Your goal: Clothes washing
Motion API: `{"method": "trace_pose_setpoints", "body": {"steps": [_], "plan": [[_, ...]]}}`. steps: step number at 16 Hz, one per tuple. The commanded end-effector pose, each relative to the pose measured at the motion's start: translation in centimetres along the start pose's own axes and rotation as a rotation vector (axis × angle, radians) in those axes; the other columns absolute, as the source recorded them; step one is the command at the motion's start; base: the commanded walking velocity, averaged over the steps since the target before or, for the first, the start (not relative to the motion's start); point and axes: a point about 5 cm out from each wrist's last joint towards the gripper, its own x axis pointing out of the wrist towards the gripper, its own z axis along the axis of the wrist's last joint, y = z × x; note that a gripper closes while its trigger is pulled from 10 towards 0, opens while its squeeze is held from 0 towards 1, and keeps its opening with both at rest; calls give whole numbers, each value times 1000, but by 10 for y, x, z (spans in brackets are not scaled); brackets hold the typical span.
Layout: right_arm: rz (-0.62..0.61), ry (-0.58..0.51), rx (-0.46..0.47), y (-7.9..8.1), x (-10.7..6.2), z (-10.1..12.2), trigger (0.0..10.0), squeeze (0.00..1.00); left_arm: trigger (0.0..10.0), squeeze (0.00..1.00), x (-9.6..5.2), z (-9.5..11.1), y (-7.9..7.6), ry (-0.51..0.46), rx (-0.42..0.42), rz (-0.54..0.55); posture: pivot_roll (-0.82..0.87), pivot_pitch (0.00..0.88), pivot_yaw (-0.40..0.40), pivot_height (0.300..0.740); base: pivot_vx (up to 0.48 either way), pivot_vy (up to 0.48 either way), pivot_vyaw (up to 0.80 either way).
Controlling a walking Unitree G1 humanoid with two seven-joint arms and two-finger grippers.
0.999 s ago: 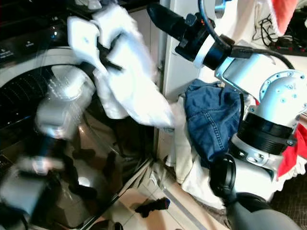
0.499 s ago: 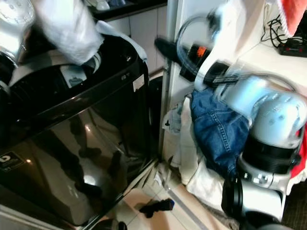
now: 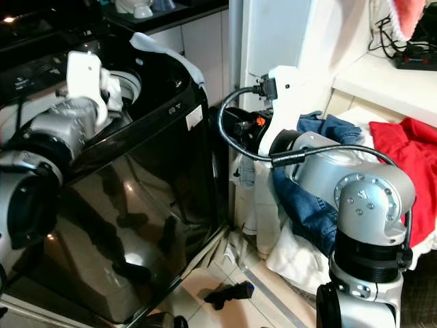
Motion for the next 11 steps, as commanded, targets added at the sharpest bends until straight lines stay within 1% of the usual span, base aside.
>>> {"method": "trace_pose_setpoints", "body": {"steps": [1,2,3,4,5,6,8,9,10,11], "plan": [[-11,-9,-16,1,-4,2,10000,0,10000,1000,-2,20,6,-38,-44,-13,-138,0,129,740,0,0,0],[-21,-8,-14,-1,-5,2,10000,0,10000,1000,-2,26,9,-50,-40,-15,-138,0,129,740,0,0,0],[-27,-6,-13,-2,-5,2,10000,0,10000,1000,-3,30,12,-60,12,-14,-122,0,116,740,0,0,0],[-30,-2,-11,-4,-6,3,10000,0,10000,1000,-4,35,16,-68,157,-11,-111,0,107,740,0,0,0],[-32,2,-9,-5,-6,3,10000,0,10000,1000,-4,36,16,-66,213,-15,-105,0,100,740,0,0,0],[-38,7,-5,-8,-6,4,10000,0,10000,1000,-4,39,18,-70,249,-17,-95,0,89,740,0,0,0],[-48,14,-5,-11,-5,5,10000,0,10000,1000,-5,42,23,-69,289,-12,-89,0,80,740,0,0,0],[-67,8,-6,-14,-5,7,10000,0,10000,1000,-6,46,26,-77,294,-7,-87,0,74,740,0,0,0],[-131,-9,-11,-25,-8,12,10000,0,10000,1000,-7,51,30,-96,305,3,-81,0,66,740,0,0,0],[-188,-16,-18,-34,-12,16,10000,0,10000,1000,-8,55,33,-110,339,21,-79,0,63,740,0,0,0]]}}
